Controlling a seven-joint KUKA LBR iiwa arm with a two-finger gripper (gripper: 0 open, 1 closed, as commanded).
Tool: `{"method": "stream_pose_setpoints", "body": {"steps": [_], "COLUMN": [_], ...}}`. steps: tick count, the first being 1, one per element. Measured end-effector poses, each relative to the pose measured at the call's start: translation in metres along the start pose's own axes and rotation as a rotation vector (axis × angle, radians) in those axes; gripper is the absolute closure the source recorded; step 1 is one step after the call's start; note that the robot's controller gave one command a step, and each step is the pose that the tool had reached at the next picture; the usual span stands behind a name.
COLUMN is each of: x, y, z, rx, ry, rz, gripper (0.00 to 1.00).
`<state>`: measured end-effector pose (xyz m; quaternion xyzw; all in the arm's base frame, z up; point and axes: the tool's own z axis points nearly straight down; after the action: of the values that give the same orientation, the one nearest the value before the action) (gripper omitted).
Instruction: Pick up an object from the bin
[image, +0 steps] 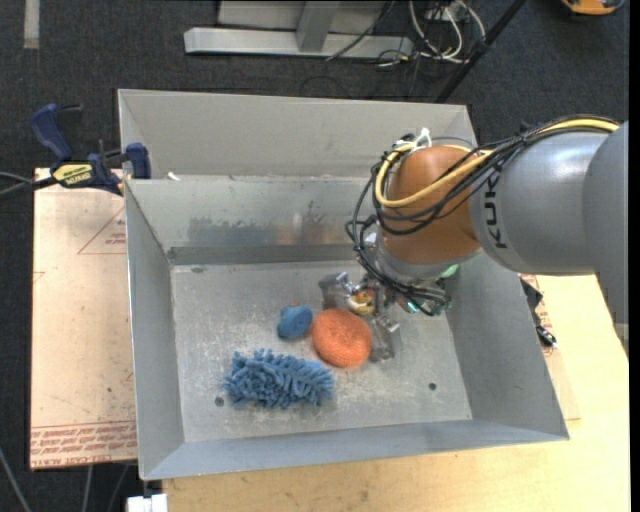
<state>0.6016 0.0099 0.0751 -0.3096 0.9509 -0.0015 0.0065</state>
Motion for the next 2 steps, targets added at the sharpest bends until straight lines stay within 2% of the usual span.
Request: {"method": "stream_pose_setpoints", "body": {"steps": [1, 2], "x": [0.002, -0.021], "y": [0.008, 0.024], "z": [0.003, -0.009], "rx": [0.001, 0.0], "ry": [-0.002, -0.003], "rz": [0.218, 0.23], "gripper": [0.0, 1.0]}}
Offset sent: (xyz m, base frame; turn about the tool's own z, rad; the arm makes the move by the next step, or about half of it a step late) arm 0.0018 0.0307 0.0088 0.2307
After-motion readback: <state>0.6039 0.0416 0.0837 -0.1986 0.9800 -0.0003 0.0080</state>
